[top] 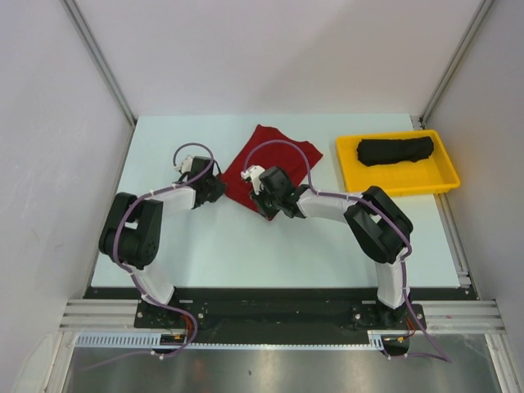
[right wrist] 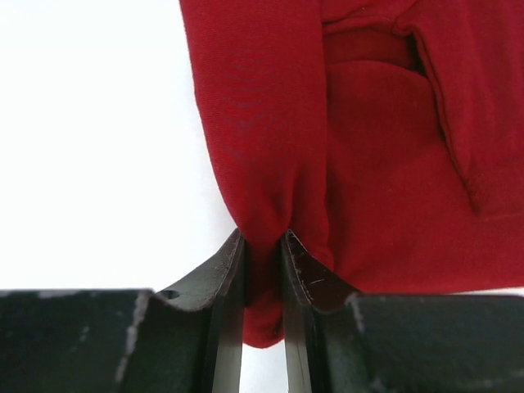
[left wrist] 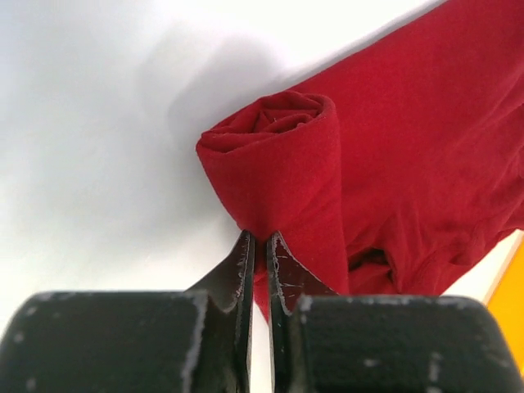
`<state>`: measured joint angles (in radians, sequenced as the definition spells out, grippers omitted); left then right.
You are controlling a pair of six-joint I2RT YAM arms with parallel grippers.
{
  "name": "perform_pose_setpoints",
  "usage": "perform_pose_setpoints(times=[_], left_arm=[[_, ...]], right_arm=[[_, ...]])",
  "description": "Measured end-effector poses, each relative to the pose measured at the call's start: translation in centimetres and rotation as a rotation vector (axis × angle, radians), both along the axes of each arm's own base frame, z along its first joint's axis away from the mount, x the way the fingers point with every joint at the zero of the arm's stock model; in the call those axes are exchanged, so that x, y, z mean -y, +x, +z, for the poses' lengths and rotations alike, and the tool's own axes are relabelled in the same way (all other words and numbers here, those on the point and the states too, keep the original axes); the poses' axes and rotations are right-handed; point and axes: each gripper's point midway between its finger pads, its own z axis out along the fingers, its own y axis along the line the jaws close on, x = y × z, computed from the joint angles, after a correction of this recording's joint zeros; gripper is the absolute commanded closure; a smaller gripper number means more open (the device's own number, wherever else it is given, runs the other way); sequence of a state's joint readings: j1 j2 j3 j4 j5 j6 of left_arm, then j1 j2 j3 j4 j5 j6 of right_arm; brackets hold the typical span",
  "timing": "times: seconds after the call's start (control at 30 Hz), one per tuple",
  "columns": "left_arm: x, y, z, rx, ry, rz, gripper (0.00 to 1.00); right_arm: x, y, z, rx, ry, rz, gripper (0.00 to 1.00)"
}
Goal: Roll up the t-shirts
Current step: Roll the T-shirt to the center of the board.
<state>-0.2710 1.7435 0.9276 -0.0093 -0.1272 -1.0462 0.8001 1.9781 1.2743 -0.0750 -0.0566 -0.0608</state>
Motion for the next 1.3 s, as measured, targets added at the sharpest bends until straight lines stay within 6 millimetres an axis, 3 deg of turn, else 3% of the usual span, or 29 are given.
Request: perform_pose_setpoints(times=[0.13,0.33,0.5,0.53,0.63,0.67,0.77,1.03,1.3], left_arm=[[-1.2,-2.4,0.7,-0.021,0.032,0.012,0.96],[-3.5,-8.5,0.0,-0.081,0.082,0.014,0.96],[-4.9,-12.8,-0.5,-0.097,0.097,0.016,0.95],[-5.1,-13.3,-0.5,-0.094,0.097,0.017,0.94],[-5.6,-15.1,-0.2,-0.078,0.097,0.016,0.75],[-5.8,-15.6,-0.1,-0.074,0.100,0.013,0.66],[-6.0,-16.4,0.5,-0.061,0.106,-0.004,0.57],[-5.1,-17.7,2.4,0.029,0.063,-0.063,0.56],[-1.5,-21.0,0.3,0.005,0.015,-0.208,0.45]], right_arm=[[-1.1,-2.3,0.3,-0.068,0.041,0.046,0.82],[-3.3,-8.1,0.4,-0.197,0.086,0.101,0.84],[-4.4,-11.7,0.0,-0.296,0.108,0.092,0.84],[-4.6,-12.2,0.0,-0.312,0.113,0.087,0.84],[-4.9,-13.7,0.0,-0.364,0.128,0.067,0.84],[-5.0,-14.0,0.0,-0.378,0.133,0.062,0.83],[-5.1,-14.4,0.0,-0.411,0.149,0.040,0.83],[-5.0,-14.5,0.4,-0.516,0.210,0.026,0.83],[-4.8,-14.1,0.4,-0.620,0.262,0.024,0.83]])
